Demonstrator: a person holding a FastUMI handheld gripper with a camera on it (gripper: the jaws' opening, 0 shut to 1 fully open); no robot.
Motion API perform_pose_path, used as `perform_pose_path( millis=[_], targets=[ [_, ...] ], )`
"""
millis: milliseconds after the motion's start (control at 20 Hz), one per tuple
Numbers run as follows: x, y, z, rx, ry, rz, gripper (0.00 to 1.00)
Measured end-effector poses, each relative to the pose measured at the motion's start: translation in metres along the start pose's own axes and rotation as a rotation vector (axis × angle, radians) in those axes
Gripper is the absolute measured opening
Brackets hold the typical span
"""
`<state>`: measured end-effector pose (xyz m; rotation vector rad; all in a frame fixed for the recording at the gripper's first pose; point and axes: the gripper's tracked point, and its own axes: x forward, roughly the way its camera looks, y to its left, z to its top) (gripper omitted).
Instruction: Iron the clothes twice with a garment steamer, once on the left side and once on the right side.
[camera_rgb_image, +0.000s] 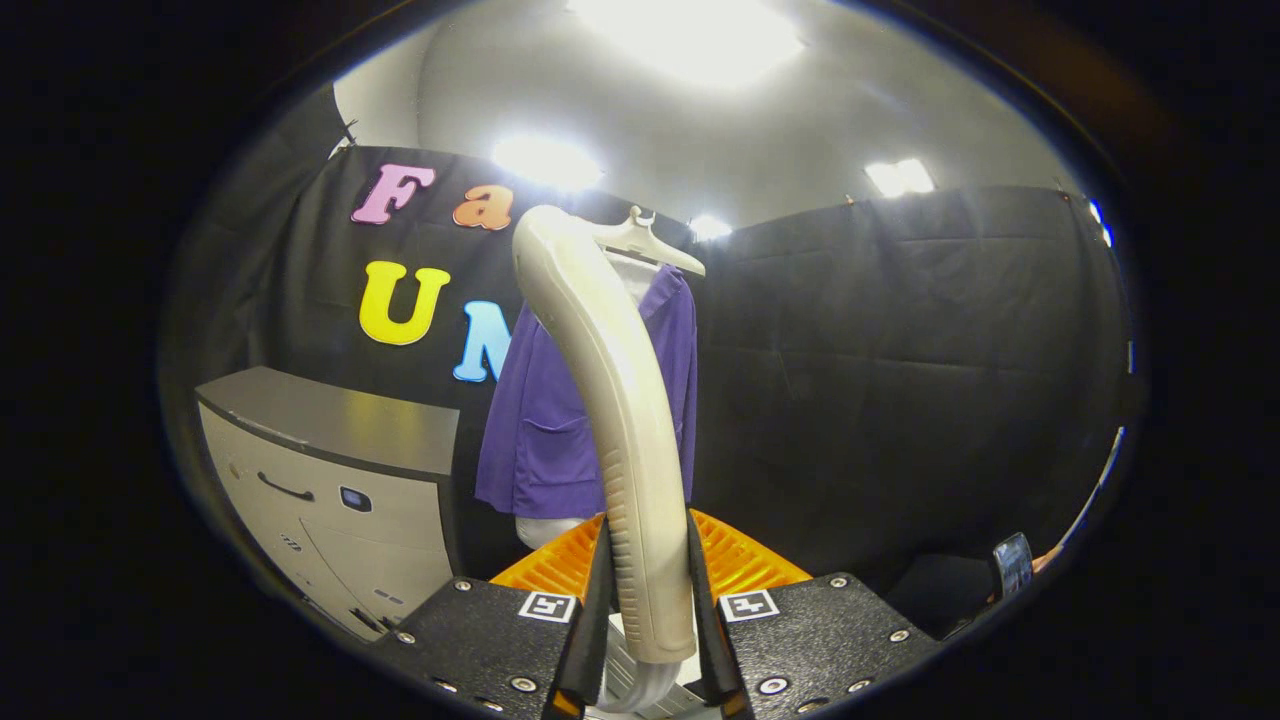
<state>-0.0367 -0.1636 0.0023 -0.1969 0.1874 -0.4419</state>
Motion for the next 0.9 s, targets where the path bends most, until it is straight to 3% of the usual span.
perform_pose_path(
  millis=[900],
  targets=[
    [0.001,0.015,0.000,-0.032,0.007,0.043,0.38]
  ],
)
